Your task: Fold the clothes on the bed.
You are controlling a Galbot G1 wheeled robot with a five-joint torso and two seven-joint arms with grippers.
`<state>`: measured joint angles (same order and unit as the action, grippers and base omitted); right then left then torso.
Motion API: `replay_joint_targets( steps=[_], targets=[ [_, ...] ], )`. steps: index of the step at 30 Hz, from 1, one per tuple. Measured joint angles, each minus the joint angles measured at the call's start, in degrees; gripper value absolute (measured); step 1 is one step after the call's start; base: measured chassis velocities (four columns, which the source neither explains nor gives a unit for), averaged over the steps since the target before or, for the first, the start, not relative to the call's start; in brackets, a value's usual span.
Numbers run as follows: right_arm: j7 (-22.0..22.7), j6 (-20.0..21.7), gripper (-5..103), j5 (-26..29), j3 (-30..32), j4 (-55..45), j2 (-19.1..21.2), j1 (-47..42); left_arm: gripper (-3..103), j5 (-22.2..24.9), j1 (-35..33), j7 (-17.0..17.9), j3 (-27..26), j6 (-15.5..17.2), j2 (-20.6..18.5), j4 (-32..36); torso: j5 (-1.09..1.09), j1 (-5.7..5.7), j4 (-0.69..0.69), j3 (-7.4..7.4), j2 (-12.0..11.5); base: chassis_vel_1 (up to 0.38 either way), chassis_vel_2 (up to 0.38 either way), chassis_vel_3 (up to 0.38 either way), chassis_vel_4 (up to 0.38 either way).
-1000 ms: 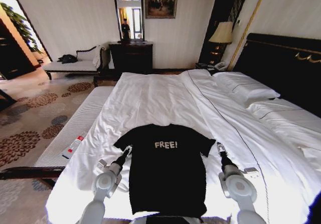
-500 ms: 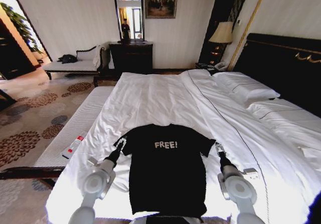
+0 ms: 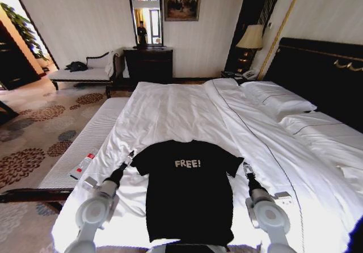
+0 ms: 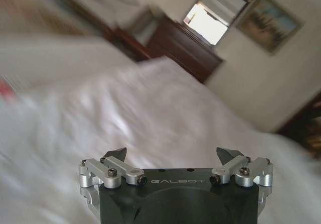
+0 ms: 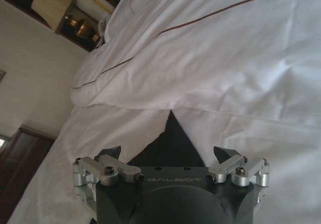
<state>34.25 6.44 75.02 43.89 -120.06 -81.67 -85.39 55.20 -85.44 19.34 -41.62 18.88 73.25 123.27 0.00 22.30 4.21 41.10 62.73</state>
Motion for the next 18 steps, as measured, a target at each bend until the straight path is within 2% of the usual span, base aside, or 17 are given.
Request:
replay_joint_targets(
  steps=[1, 5, 6, 8, 11, 18],
  targets=[
    [-0.48, 0.21, 100, 0.45, 0.0, 1.33, 0.55, 0.84, 100, -3.41, -0.4, 0.03, -1.06, 0.01, -0.31, -0.63, 0.0, 0.0, -0.01, 0.0, 0.0, 0.0, 0.0, 0.0, 0.0],
    [-2.31, 0.87, 100, 2.16, 0.6, 6.59, 3.04, 3.84, 100, -6.77, -1.15, 0.65, -3.97, -0.01, -0.47, -2.18, 0.01, 0.0, -0.02, 0.0, 0.0, 0.0, 0.0, 0.0, 0.0],
    [-2.31, 0.87, 100, 2.16, 0.6, 6.59, 3.04, 3.84, 100, -6.77, -1.15, 0.65, -3.97, -0.01, -0.47, -2.18, 0.01, 0.0, -0.02, 0.0, 0.0, 0.0, 0.0, 0.0, 0.0],
    [-3.8, 1.5, 100, 3.08, 0.72, 10.91, 5.51, 6.68, 100, -5.36, -1.34, 1.33, -6.14, -0.03, 0.14, -2.51, 0.0, 0.0, 0.02, 0.0, 0.0, 0.0, 0.0, 0.0, 0.0],
    [-5.42, 1.9, 100, 2.89, -0.21, 14.84, 7.47, 9.31, 100, -3.67, -1.53, 1.9, -8.11, 0.0, 0.78, -2.15, 0.02, 0.0, -0.01, 0.01, 0.0, 0.0, 0.0, 0.0, 0.0],
    [-11.45, 1.96, 100, -1.1, -3.58, 28.15, 13.46, 17.58, 100, -1.11, -1.97, 2.88, -11.44, 0.61, 1.39, 0.04, 0.01, 0.0, -0.01, 0.01, 0.0, 0.0, 0.0, 0.0, 0.0]
  ],
)
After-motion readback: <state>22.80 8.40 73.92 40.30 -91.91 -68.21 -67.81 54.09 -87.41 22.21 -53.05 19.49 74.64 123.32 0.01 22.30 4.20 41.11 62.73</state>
